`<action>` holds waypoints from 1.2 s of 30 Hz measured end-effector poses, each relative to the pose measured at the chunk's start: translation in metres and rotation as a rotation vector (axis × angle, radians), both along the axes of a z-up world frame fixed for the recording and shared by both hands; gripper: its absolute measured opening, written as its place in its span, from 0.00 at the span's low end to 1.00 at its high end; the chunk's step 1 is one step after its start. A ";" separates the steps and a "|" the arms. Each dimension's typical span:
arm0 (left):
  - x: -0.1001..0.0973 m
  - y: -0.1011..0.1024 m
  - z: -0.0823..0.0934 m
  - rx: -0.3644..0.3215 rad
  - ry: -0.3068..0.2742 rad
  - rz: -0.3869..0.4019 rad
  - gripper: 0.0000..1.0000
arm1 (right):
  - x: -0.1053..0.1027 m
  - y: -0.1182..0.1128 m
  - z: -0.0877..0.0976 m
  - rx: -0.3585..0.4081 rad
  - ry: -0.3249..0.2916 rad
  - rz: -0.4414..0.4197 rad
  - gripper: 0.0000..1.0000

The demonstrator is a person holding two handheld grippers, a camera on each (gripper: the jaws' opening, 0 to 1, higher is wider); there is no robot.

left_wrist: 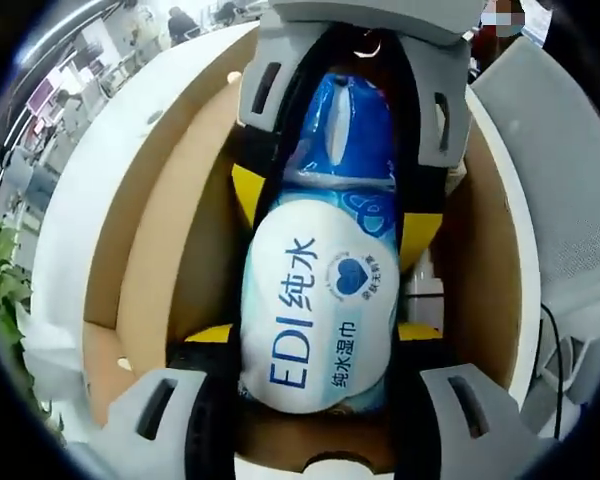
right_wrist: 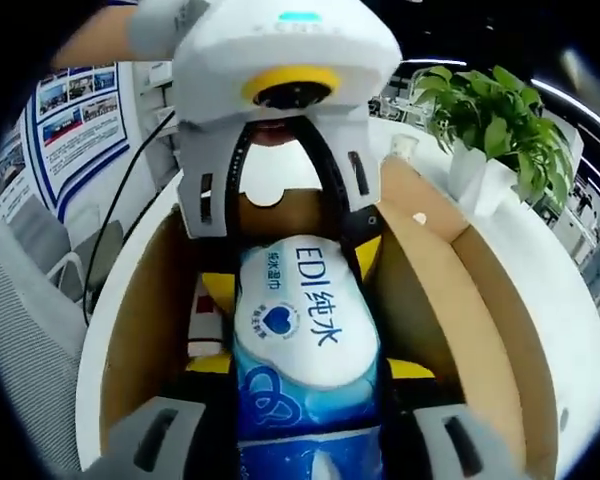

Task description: Operate the shoe box by opening the lid, removing the specified soft item, and placing it in the target area until the item is outside and the box remains undamaged.

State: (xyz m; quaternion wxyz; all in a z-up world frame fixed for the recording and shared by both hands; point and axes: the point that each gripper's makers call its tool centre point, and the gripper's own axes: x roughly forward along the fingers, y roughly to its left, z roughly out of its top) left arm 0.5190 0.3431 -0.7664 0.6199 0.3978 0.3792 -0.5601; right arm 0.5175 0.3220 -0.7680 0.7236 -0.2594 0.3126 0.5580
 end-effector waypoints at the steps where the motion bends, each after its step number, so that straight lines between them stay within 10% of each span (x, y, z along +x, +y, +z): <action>1: 0.000 0.000 -0.001 0.001 -0.001 0.000 0.60 | 0.000 0.000 -0.001 -0.003 -0.001 0.002 0.54; 36: 0.001 -0.005 -0.009 0.000 -0.074 -0.035 0.59 | 0.001 0.006 -0.013 -0.038 -0.036 0.056 0.50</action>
